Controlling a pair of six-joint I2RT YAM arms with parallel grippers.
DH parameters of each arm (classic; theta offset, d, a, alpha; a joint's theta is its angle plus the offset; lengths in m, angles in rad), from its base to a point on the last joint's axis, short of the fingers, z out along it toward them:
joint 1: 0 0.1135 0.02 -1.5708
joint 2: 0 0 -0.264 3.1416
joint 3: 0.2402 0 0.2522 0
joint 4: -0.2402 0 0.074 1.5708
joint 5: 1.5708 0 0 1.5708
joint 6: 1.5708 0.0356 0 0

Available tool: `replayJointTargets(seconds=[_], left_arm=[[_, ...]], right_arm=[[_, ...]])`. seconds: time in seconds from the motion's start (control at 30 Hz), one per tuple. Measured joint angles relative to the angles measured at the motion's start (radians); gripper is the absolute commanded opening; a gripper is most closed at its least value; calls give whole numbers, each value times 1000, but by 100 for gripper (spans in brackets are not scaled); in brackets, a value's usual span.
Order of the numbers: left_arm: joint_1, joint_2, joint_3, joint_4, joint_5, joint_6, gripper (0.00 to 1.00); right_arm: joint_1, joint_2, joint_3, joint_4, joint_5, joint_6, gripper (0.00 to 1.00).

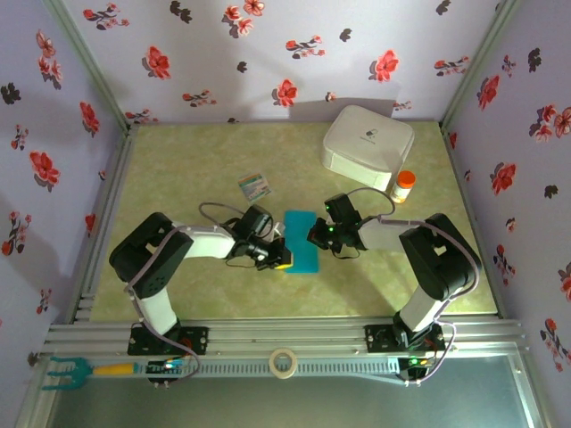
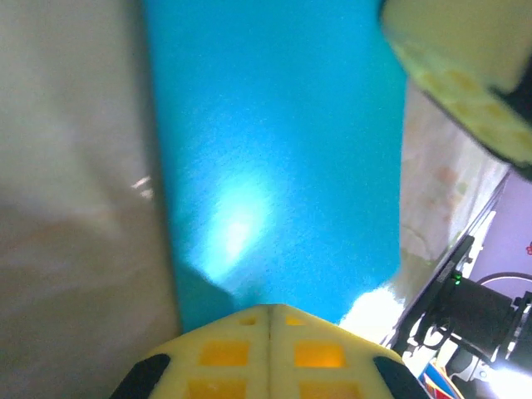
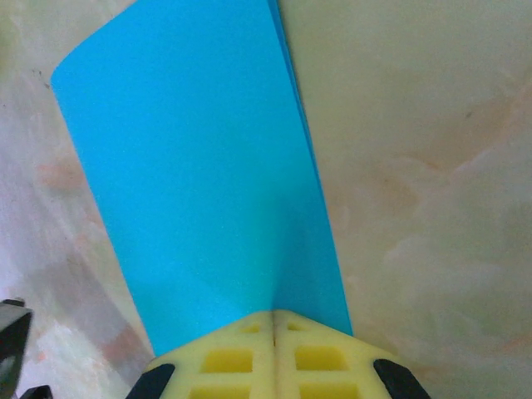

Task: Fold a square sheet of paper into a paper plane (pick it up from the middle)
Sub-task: First fold the square sheet of paper in half at the center of the table.

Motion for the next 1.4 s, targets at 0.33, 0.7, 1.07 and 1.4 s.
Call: replayJointTargets(seconds=[0.33, 0.7, 1.07, 1.4], left_arm=[[-18, -16, -28, 20, -23, 61, 0], [-61, -56, -29, -60, -73, 132, 1], [-61, -225, -8, -160, -136, 140, 3], [47, -12, 141, -77, -93, 101, 2]], right_arm=[[0, 0, -1, -1, -1, 2, 0], [0, 0, -1, -1, -1, 3, 0], [0, -2, -1, -1, 0, 3, 0], [-3, -2, -2, -1, 0, 3, 0]])
